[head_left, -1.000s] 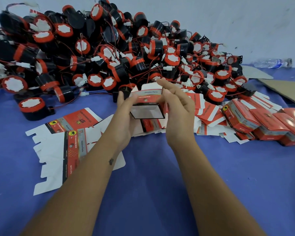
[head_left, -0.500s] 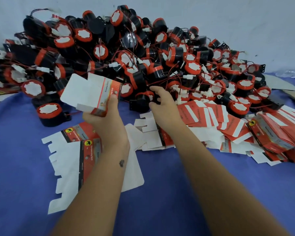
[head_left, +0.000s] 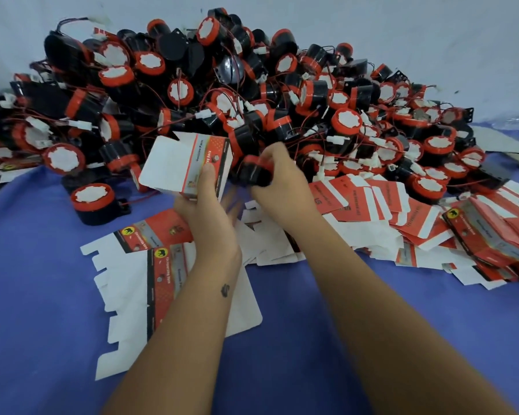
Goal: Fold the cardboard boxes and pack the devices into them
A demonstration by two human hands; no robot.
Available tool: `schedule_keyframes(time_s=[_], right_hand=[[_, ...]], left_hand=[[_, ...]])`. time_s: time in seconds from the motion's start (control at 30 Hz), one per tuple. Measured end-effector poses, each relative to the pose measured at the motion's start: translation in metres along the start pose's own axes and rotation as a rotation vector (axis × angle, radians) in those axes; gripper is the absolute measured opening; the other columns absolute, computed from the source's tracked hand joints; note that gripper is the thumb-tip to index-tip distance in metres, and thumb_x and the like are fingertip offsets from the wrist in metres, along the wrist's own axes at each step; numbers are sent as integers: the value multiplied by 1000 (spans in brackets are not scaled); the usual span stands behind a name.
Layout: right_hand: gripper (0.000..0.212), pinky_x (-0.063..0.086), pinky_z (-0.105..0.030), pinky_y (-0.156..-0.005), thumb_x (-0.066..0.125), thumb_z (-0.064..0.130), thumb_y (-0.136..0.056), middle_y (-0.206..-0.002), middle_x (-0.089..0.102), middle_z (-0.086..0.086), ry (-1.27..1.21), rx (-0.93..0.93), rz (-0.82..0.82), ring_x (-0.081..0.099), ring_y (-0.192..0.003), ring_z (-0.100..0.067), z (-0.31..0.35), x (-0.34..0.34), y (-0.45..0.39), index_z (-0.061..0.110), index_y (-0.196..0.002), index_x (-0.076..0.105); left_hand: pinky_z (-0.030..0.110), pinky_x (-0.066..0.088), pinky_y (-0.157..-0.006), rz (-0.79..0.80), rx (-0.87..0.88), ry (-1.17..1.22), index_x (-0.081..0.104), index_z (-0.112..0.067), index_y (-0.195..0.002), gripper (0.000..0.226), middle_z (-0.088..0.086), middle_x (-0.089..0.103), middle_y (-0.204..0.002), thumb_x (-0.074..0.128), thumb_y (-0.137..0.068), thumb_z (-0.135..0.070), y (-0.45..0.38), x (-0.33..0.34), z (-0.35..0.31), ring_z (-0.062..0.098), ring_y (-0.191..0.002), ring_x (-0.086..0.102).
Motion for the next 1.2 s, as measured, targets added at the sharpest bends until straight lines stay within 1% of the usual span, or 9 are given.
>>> schedule_keyframes(time_s=[0.1,0.2,0.33,0.5,0.6,0.7,0.8,0.97,1.2], right_hand=[[38,49,-28,-59,71,17,-80,-85,59,13,-209,60,-248,58,-77,-3,-2,-48,20,29,-102,43],[38,52,-27,-77,72,21,-80,-96,61,9,-283,34,-579,60,-89,-6,-9,-102,50,41,-100,46],[42,41,-12,-88,72,15,-80,-116,53,-11,60,-28,-917,52,-104,-20,-14,-144,92,16,-121,60],[44,50,-40,-86,69,25,-81,-123,44,-13,386,36,-425,45,-112,-29,-37,-100,80,19,-124,63],[48,39,-34,-98,60,45,-80,-138,39,-7,269,103,-283,35,-128,-24,-45,-84,76,25,-123,62],[48,41,-35,-92,63,30,-81,-120,54,-1,357,117,-191,42,-115,-24,-50,-79,74,28,-128,56],[44,43,-26,-80,70,26,-78,-105,54,0,205,15,-371,48,-101,-20,-32,-99,79,22,-120,59],[48,35,-13,-89,78,21,-78,-110,50,-14,118,-294,-908,43,-103,-17,11,-133,112,16,-117,48],[46,50,-35,-87,78,18,-77,-114,55,-14,181,-317,-432,54,-105,-28,20,-78,89,6,-118,62]], left_hand=[[36,61,-83,43,68,-47,38,-25,-130,36,-8,58,-120,57,-100,-30,8,5,-10,20,-98,72],[36,58,-84,105,113,-163,34,-19,-134,42,-11,55,-118,56,-101,-28,17,11,-13,17,-95,70],[40,56,-94,191,179,-327,34,-24,-115,35,0,56,-127,63,-97,-24,24,21,-11,22,-108,66],[19,50,-84,301,254,-605,39,-21,-127,57,-12,60,-117,78,-85,-24,28,26,-1,-4,-101,59],[7,45,-72,350,264,-711,42,-26,-119,55,-22,58,-105,81,-80,-19,25,26,7,-18,-88,55],[9,41,-69,367,265,-791,41,-27,-116,57,-26,54,-100,83,-78,-18,24,27,10,-13,-88,53],[10,39,-69,363,267,-859,40,-28,-116,60,-23,52,-101,84,-76,-20,23,26,10,-4,-91,54],[10,36,-68,379,270,-934,43,-29,-120,63,-18,53,-109,86,-74,-24,24,28,13,7,-102,51],[22,51,-82,551,260,-914,50,-37,-117,60,-22,63,-104,85,-72,-17,41,43,21,-2,-97,61]])
Point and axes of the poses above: each hand's wrist, its own y-axis away from the middle knuckle, its own x-axis out of the palm, z = x × y, the point moved 9 cm from there along -y, towards the middle knuckle
